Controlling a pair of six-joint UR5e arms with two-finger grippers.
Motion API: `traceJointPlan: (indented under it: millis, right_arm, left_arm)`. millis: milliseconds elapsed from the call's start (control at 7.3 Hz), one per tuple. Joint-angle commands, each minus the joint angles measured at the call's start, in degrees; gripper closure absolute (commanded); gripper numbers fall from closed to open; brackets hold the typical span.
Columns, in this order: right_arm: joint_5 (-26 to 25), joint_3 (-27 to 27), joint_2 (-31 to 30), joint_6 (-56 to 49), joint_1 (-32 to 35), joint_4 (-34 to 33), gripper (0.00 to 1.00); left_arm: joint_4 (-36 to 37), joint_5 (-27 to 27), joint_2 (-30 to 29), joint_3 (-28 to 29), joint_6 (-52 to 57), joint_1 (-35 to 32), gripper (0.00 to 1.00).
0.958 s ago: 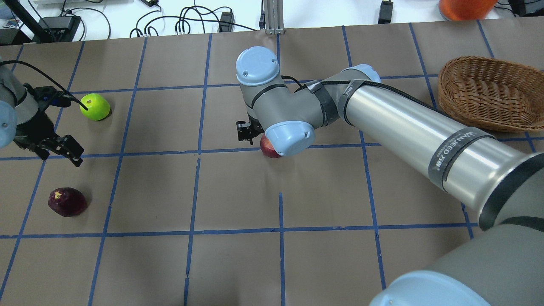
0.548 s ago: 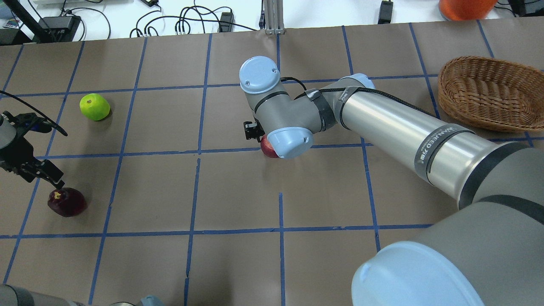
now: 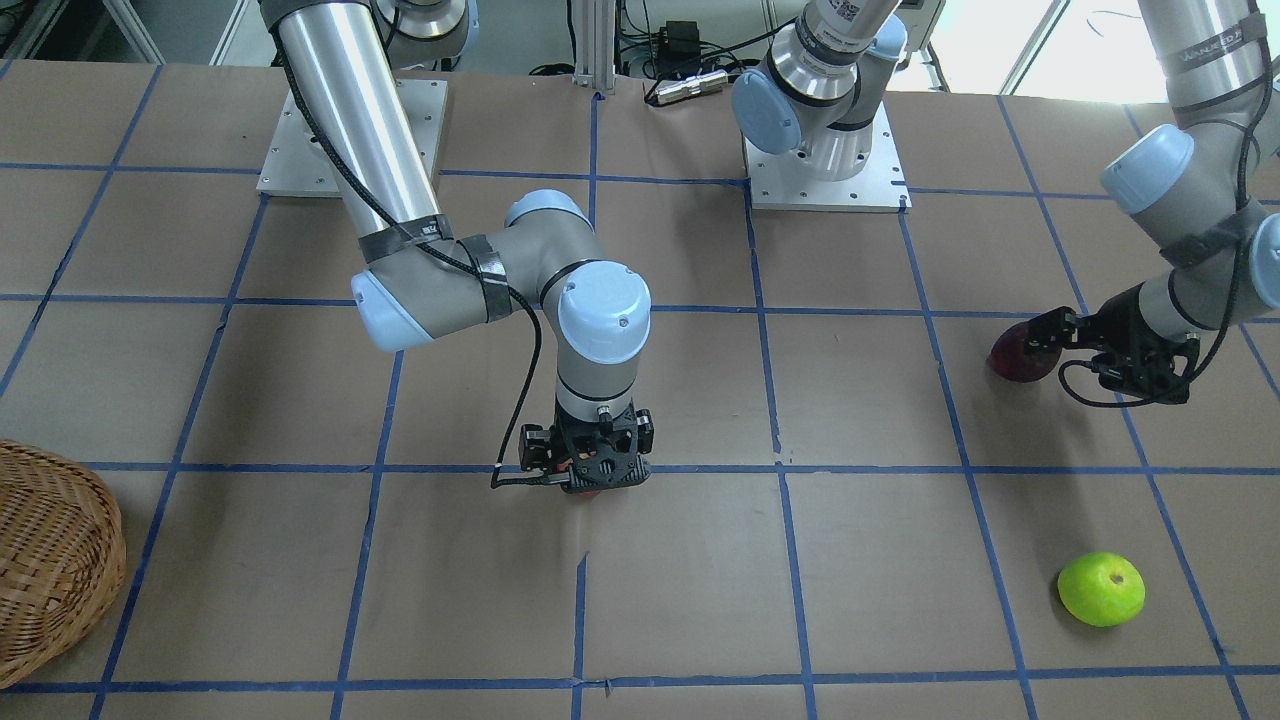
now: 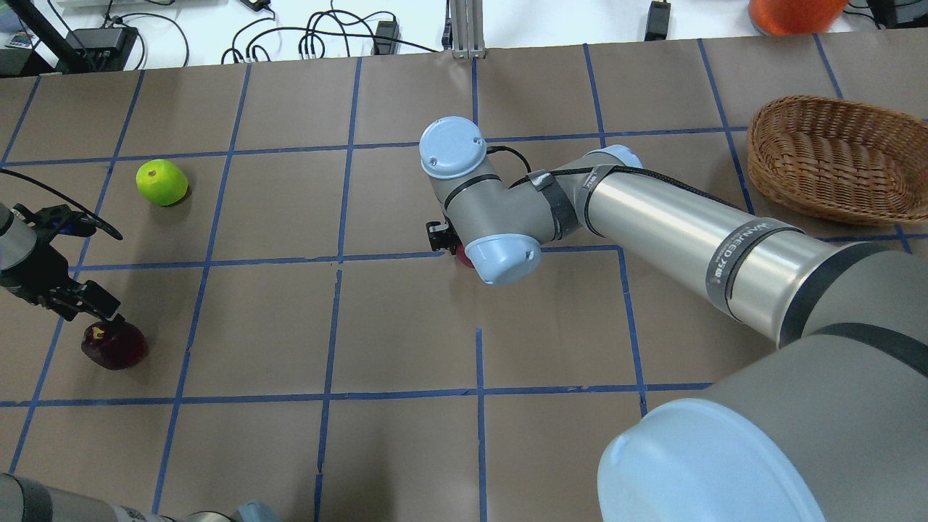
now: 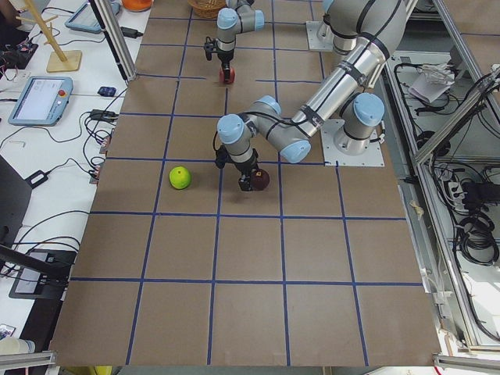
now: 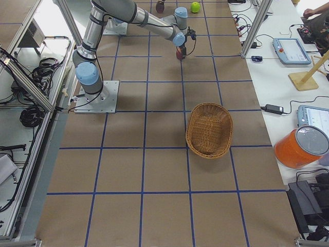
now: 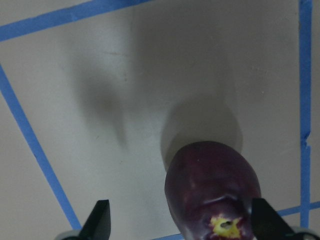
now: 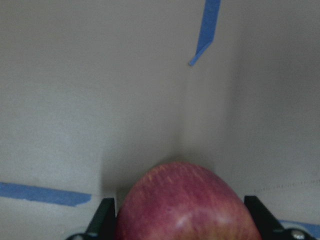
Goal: Put all apples into basket
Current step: 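Grasp the red apple with the right gripper while the left grasps the dark apple, then carry the red apple into the wicker basket and open the right gripper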
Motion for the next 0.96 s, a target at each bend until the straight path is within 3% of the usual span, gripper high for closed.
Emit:
traceJointPlan:
  millis: [0,137,274,411,548,685,821]
  right_arm:
    - [1.3,-0.5,-2.7,-2.2,-1.7,1.0,0.93]
    - [1.6,-1.1,-7.1,-5.8,-4.5,6.7,1.00]
    - [1.2,-1.2,-11.0,-11.8,-11.0,11.9,1.00]
    - [1.0,-1.3,-14.6,-21.4,-18.7,14.3,1.00]
    - [-1.2,-2.0,-18.1,-33.3,-25.2,17.0,1.00]
    - [-2.0,-2.0,-18.9,-47.4,-33.0,17.4,1.00]
    - [-1.1,-1.7,-18.7,-56.3,-43.4,18.2,1.00]
  left_arm:
    - [0.6,-0.8,-0.2,-2.9,-1.7,0.0,0.00]
    - [4.6,0.2,-0.6,-5.3,-1.4,0.0,0.00]
    - [7.6,3.6,-1.5,-5.8,-1.4,0.0,0.00]
    - [7.5,3.6,-1.8,-5.9,-1.4,0.0,0.00]
    - [7.8,3.5,-2.0,-5.8,-1.4,0.0,0.13]
    - [7.4,3.5,-2.0,-5.5,-1.5,-0.2,0.44]
    - [6.0,3.3,-1.3,-4.7,-1.8,-0.4,0.58]
